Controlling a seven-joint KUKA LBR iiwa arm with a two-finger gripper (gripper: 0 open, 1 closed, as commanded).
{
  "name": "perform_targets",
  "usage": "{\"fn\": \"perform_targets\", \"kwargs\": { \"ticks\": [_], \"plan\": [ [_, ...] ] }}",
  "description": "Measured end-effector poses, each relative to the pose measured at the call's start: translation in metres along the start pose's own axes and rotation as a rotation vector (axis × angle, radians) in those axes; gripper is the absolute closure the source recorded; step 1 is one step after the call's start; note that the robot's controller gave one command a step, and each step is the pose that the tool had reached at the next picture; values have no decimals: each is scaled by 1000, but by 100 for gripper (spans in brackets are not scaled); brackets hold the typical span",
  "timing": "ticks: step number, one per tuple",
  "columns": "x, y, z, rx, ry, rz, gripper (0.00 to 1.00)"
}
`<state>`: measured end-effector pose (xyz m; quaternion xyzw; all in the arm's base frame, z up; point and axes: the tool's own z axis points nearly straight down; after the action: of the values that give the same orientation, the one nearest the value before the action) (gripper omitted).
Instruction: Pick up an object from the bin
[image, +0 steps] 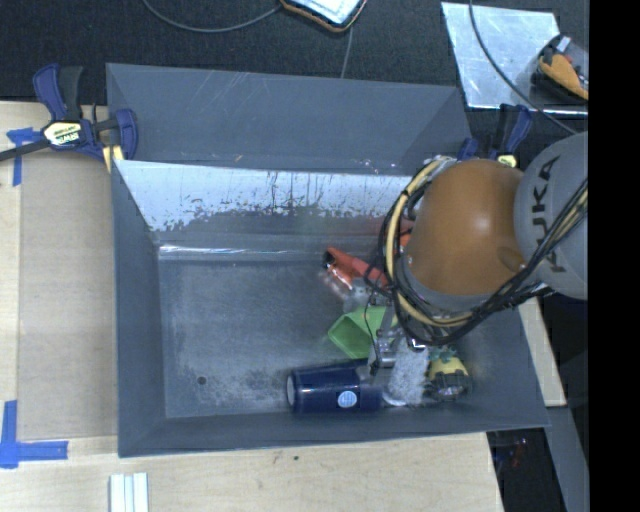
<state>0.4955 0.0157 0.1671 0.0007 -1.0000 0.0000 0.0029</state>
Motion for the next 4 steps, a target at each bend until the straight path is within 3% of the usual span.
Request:
{"fn": "perform_targets", "kwargs": {
  "ticks": [1, 2, 3, 4],
  "plan": [
    [-2, 0, -4, 0, -8, 2, 0],
    [12, 32, 89, -4, 9, 109, 0],
    [-22, -34, 95, -13, -21, 83, 0],
    [6, 27, 89, -10, 6, 94, 0]
  ]
}}
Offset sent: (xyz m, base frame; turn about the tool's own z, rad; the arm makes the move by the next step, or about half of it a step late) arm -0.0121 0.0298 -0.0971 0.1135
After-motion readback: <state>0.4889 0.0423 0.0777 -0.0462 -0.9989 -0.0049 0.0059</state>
